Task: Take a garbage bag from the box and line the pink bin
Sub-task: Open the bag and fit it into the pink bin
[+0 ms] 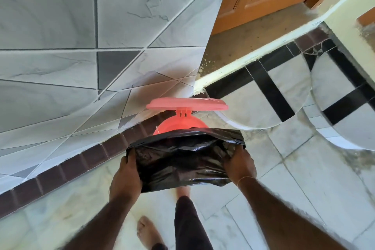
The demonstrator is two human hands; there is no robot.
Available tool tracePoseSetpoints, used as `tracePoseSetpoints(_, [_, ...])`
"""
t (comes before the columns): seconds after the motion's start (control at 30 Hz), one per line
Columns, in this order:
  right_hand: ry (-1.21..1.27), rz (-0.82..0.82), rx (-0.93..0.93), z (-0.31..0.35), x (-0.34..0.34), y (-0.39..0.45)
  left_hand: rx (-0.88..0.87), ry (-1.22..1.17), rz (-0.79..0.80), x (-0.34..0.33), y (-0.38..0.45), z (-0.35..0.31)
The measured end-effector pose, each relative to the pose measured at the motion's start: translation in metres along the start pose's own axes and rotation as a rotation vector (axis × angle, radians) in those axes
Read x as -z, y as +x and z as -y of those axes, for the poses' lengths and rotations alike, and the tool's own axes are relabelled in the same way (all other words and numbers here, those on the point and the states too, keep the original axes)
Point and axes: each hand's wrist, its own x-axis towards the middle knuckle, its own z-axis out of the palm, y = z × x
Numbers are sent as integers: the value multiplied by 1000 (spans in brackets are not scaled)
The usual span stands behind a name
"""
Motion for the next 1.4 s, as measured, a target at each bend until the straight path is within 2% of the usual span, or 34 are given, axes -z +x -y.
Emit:
tracePoseSetpoints(0.23, [-43,9,24,8,-33,62,-57,-2,-22,-25,55,0])
tracePoseSetpoints(0.43, [-80,15,36,4,-60,104,-122,28,21,-52,92,2])
tracePoseSetpoints(0.67, [-152,150,-31,-25,-94,121,-85,99,140,-82,106,17])
tracePoseSetpoints(0.73, [-98,104,-41,-31,-102,121,-82,96,139,-89,110,19])
tracePoseSetpoints(0.9, [12,-167,-3,-35,-110,130,-114,51,123,-96,117,17])
tracePoseSetpoints(1.03, [227,-117,-111,-45,-110,135,-153,54,106,-100,113,17])
tracePoseSetpoints(1.1, [170,-99,-163,-54,-111,132,-155,66,108,-102,108,19])
tracePoseSetpoints(1.17, [26,-45,-119,-67,-115,126,-142,66,112,-105,103,23])
tracePoseSetpoints(1.3, [-261,202,17,-86,-132,127,-115,60,112,-111,101,31])
tracePoseSetpoints(1.33, [-238,185,4,-94,-139,133,-120,58,114,-112,101,32])
tracePoseSetpoints(1.4, [-99,30,-90,-86,-141,137,-136,50,110,-115,102,32])
